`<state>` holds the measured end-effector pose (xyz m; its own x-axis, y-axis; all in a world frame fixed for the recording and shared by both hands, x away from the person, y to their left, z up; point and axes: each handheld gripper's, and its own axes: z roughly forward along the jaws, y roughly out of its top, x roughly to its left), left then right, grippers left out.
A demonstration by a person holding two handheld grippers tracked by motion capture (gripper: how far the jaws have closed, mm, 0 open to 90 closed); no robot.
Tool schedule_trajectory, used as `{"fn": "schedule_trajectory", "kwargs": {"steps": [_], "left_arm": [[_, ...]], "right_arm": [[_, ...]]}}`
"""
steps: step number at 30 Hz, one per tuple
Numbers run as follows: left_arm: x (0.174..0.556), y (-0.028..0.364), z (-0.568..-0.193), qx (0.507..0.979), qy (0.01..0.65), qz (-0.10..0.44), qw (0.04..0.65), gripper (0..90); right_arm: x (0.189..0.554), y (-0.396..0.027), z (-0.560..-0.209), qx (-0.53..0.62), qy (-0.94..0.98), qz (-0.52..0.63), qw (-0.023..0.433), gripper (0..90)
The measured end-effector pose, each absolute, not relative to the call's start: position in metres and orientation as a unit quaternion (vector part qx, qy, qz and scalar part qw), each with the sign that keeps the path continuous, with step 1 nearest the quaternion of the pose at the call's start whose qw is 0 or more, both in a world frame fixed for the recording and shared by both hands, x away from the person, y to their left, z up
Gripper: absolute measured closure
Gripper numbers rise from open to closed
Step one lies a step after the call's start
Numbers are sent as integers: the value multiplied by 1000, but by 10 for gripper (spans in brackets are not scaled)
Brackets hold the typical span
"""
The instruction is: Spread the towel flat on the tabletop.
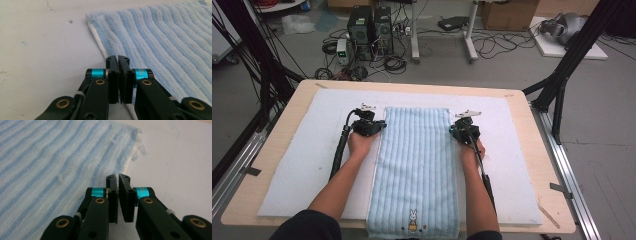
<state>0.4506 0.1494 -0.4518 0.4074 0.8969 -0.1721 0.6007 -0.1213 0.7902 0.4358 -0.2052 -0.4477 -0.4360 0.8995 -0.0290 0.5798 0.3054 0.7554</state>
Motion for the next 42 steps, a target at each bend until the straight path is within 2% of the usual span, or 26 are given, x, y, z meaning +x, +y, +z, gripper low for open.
{"fn": "schedule_trajectory", "kwargs": {"steps": [2, 4, 7, 10, 13, 15, 17, 21, 24, 30, 36, 42], "left_arm": [[450, 153, -451, 729, 508, 182, 422, 815], [448, 157, -449, 732, 485, 192, 440, 761], [441, 166, -444, 727, 448, 192, 484, 770], [430, 174, -437, 706, 436, 176, 530, 732], [420, 179, -430, 701, 436, 161, 540, 555], [411, 180, -426, 699, 431, 176, 543, 463], [403, 181, -423, 698, 429, 171, 547, 451], [386, 180, -425, 708, 411, 171, 548, 295], [375, 181, -428, 713, 391, 157, 560, 221], [358, 187, -431, 721, 364, 152, 570, 219], [351, 199, -429, 711, 363, 169, 577, 231], [350, 206, -428, 704, 357, 168, 590, 253]], "right_arm": [[433, -207, -446, 474, 774, 350, 232, 730], [428, -210, -443, 468, 773, 360, 233, 679], [417, -219, -437, 455, 768, 393, 222, 568], [403, -228, -433, 442, 768, 413, 210, 514], [389, -236, -428, 432, 768, 430, 197, 480], [380, -241, -426, 429, 767, 436, 193, 478], [373, -245, -425, 426, 769, 436, 191, 471], [360, -253, -426, 420, 771, 439, 189, 429], [354, -259, -427, 423, 768, 443, 187, 370], [342, -263, -426, 385, 777, 461, 190, 223], [329, -265, -418, 367, 772, 475, 209, 125], [330, -263, -417, 383, 762, 474, 219, 115]]}}
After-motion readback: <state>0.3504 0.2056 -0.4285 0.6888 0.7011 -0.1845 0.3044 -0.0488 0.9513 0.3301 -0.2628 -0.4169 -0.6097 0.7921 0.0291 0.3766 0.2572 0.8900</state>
